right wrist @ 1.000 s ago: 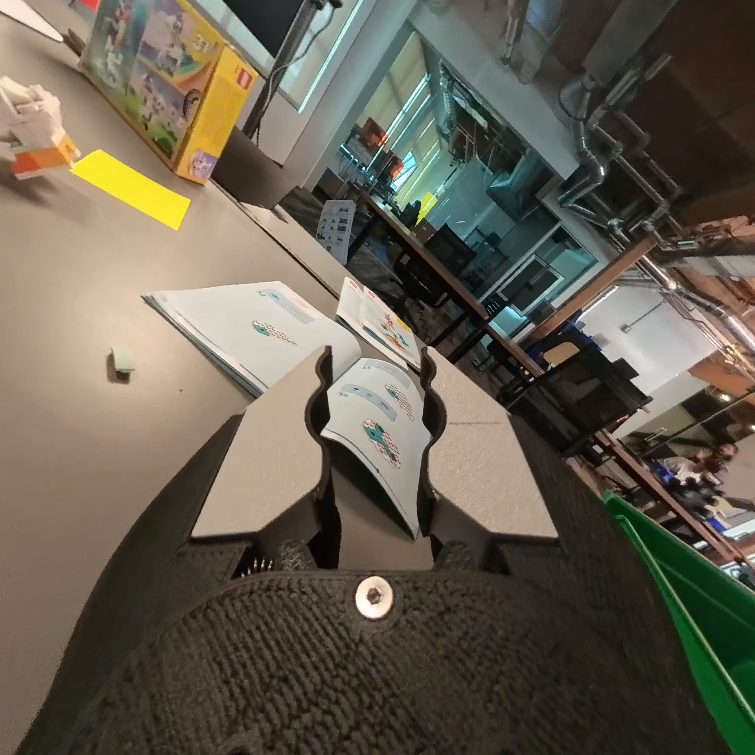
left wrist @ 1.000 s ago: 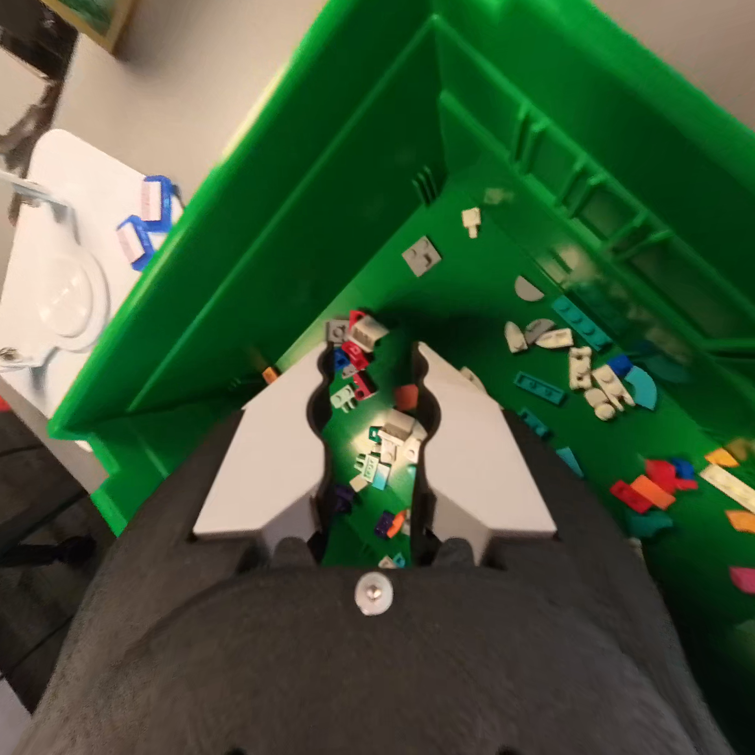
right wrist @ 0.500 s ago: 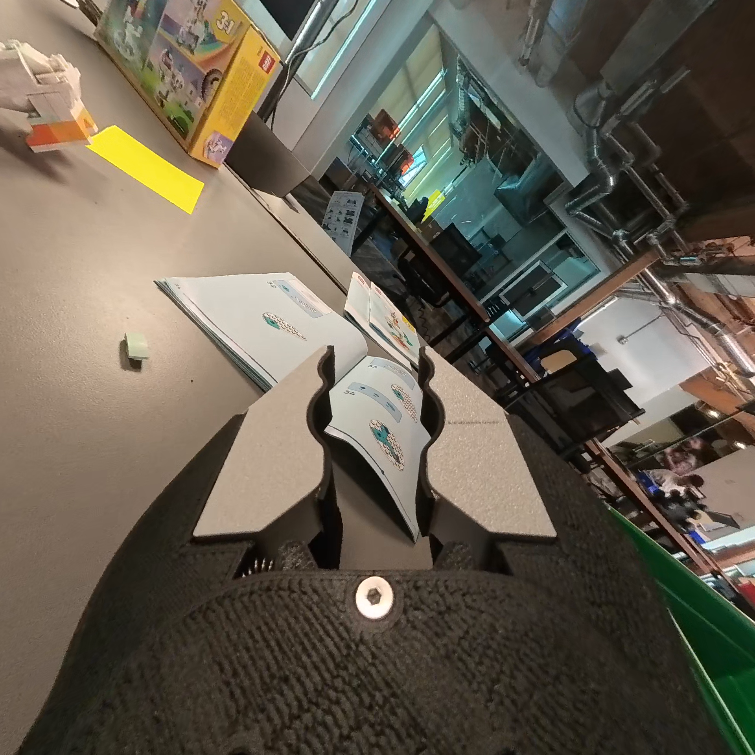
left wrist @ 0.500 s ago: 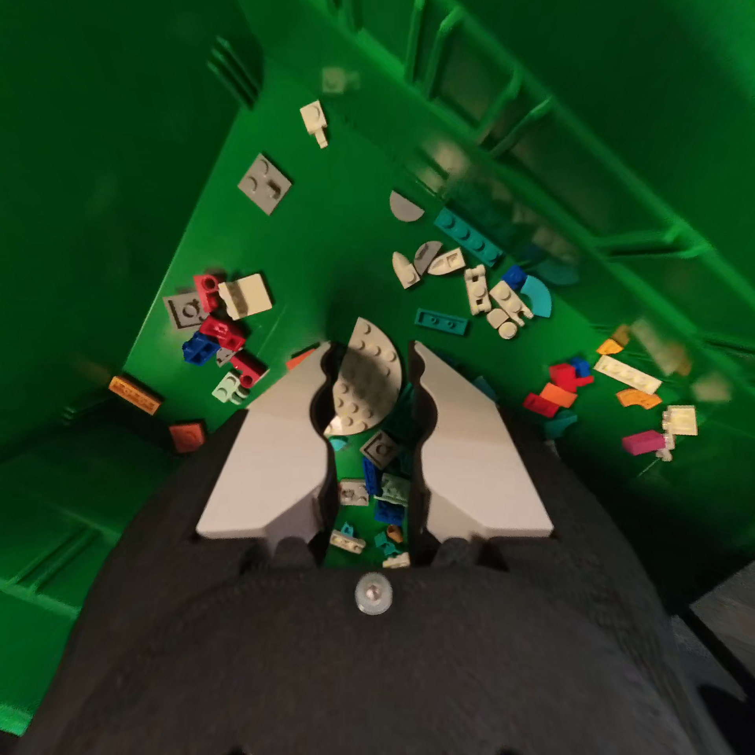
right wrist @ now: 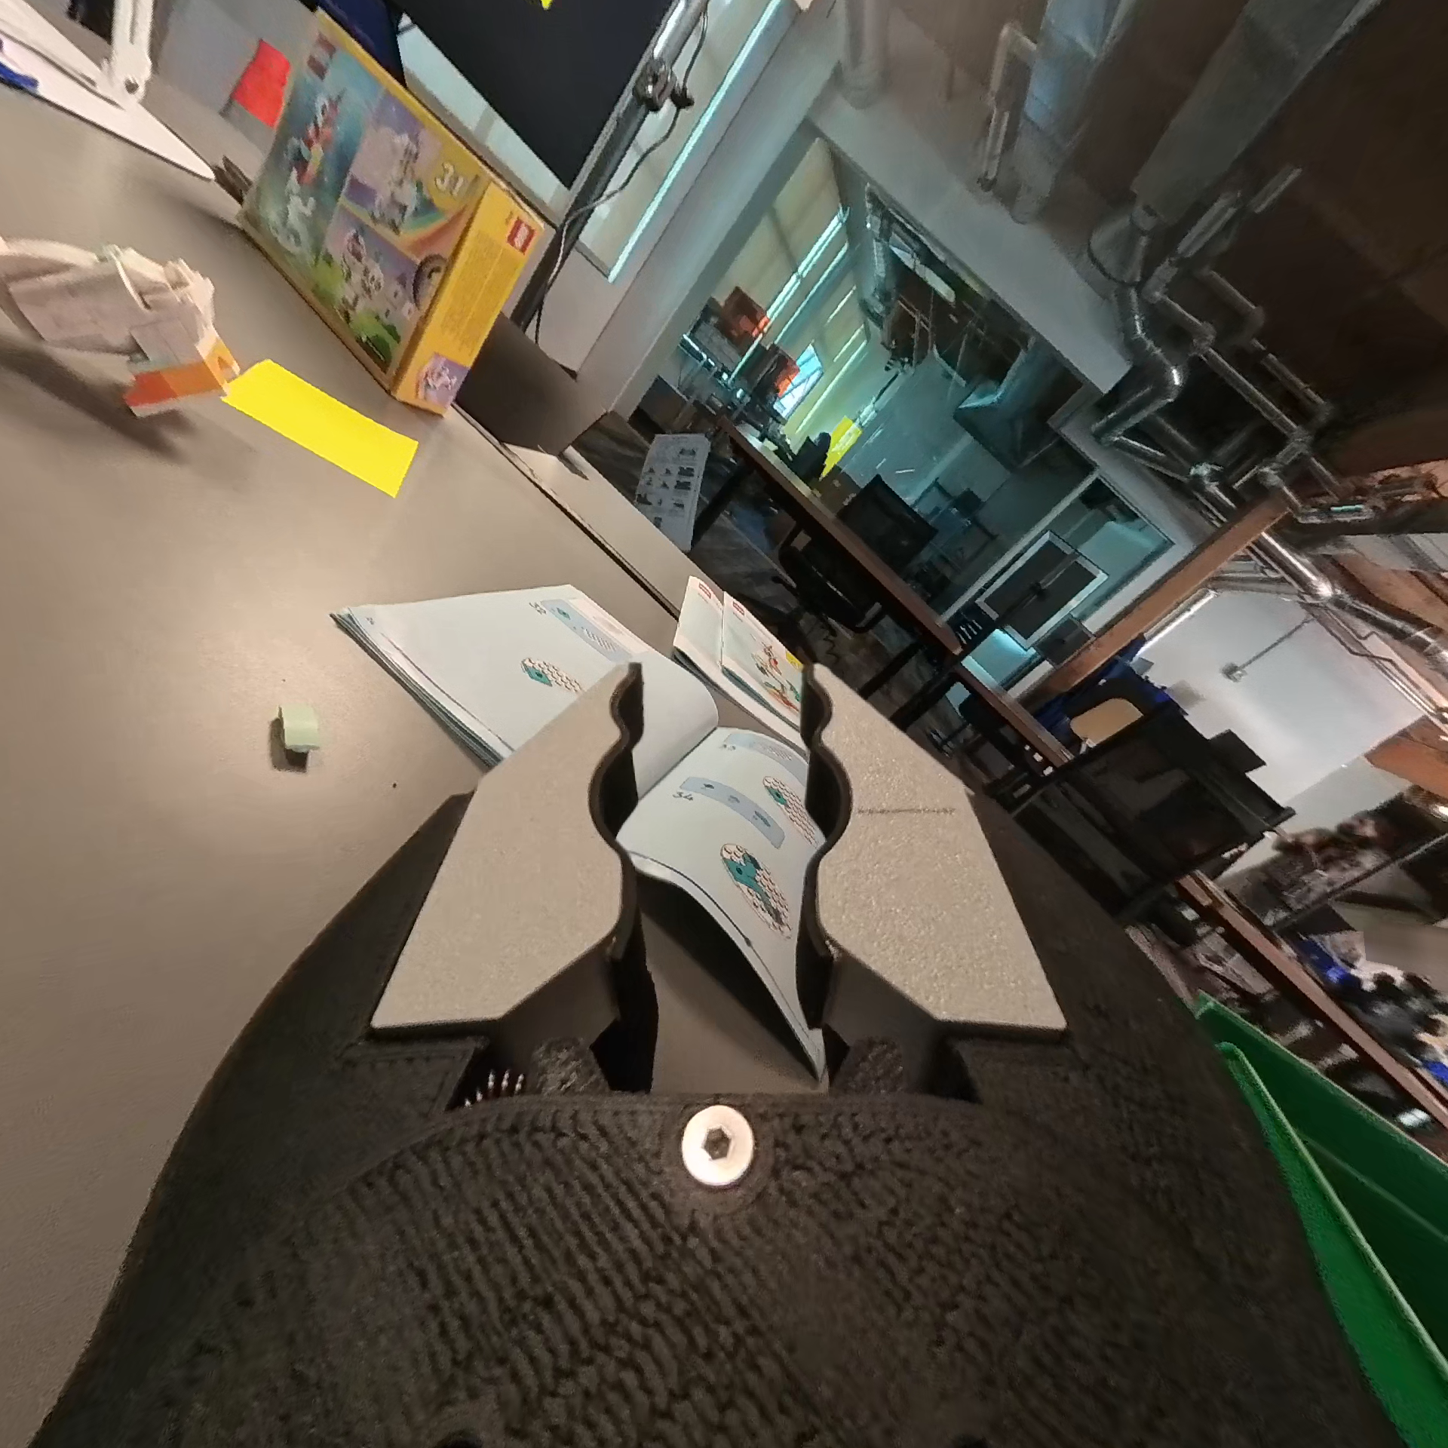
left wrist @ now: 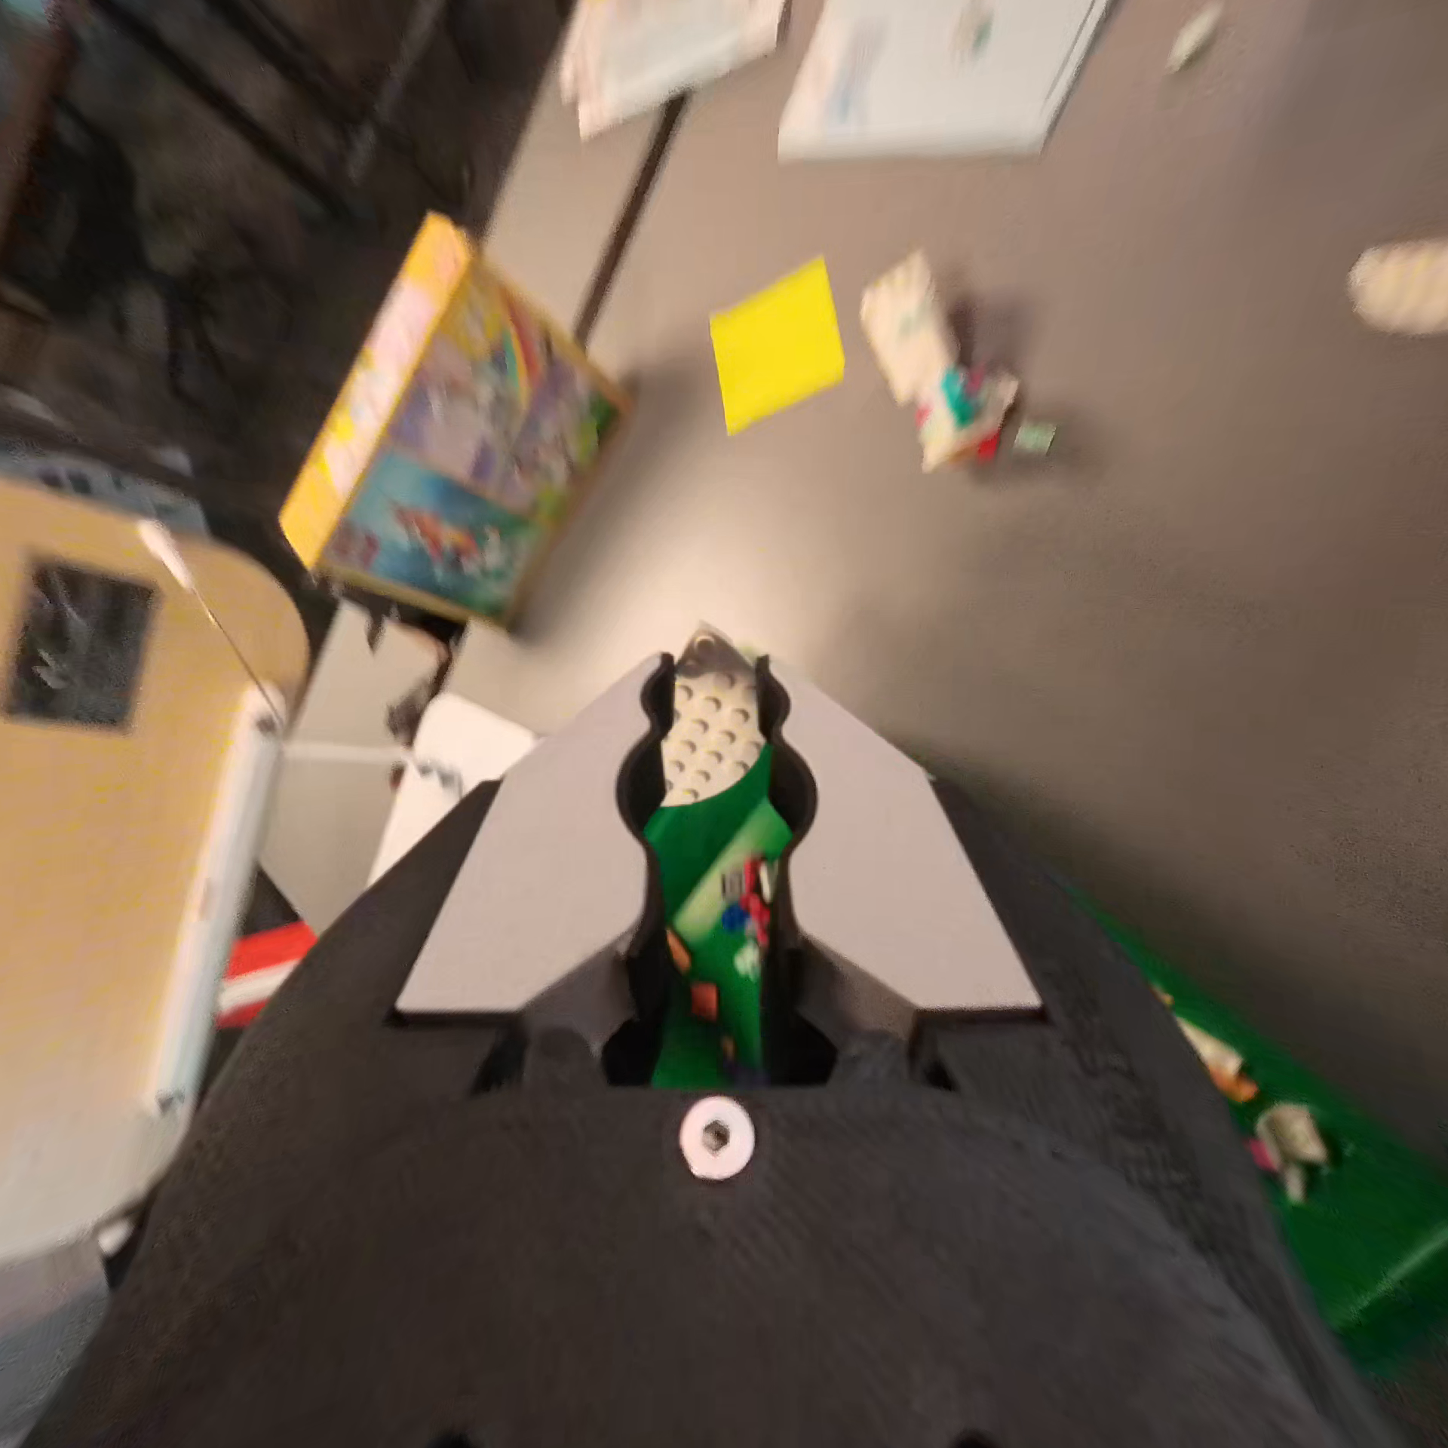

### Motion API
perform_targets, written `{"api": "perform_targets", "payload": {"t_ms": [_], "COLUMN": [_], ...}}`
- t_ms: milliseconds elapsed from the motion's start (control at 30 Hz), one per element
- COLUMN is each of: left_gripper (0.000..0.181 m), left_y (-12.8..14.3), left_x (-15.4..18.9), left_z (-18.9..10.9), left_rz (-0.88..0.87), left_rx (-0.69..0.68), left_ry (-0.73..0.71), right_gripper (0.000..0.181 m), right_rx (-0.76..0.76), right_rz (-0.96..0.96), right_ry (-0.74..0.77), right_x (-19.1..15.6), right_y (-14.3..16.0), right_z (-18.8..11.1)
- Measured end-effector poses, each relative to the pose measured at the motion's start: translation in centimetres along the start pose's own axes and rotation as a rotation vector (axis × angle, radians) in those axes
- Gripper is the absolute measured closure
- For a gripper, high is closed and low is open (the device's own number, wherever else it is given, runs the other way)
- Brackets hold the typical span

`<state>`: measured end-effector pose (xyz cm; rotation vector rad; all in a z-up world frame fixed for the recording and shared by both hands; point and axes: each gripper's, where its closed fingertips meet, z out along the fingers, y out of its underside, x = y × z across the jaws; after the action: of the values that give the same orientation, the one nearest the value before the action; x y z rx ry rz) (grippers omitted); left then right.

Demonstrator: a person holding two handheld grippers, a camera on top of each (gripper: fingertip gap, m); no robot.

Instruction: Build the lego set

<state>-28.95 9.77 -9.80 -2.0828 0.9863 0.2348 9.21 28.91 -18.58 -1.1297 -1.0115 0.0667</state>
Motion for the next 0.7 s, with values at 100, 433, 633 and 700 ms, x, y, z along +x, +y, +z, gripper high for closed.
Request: {"api": "perform_targets", "payload": {"t_ms": [100,433,633,700], "left_gripper": [0.161,0.161,0.161,0.162], "left_y": [-7.9,-25.6,-28.7,-29.3], "left_x": [1.6,11.8,17.3,18.1], "left_z": [-0.2,10.5,16.8,17.9], "left_rz": [0.031,-0.175,-0.276,-0.307], "left_rx": [0.113,0.479,0.532,0.533], "left_ry": [0.022,0.131,0.165,0.181], "right_gripper": [0.142,0.14,0.145,0.15], "right_rx": [0.056,0.396,0.268,0.271], "right_rz": [0.035,0.319,0.497,0.545], "right_ry": [-0.027,-0.308,-0.195,-0.213], "right_x": [-0.3,-5.2,-2.3,-1.8], "right_y": [-1.1,-10.5,-8.1,-7.7], "right_z": [-0.3,-3.3,-2.3,-2.5]}}
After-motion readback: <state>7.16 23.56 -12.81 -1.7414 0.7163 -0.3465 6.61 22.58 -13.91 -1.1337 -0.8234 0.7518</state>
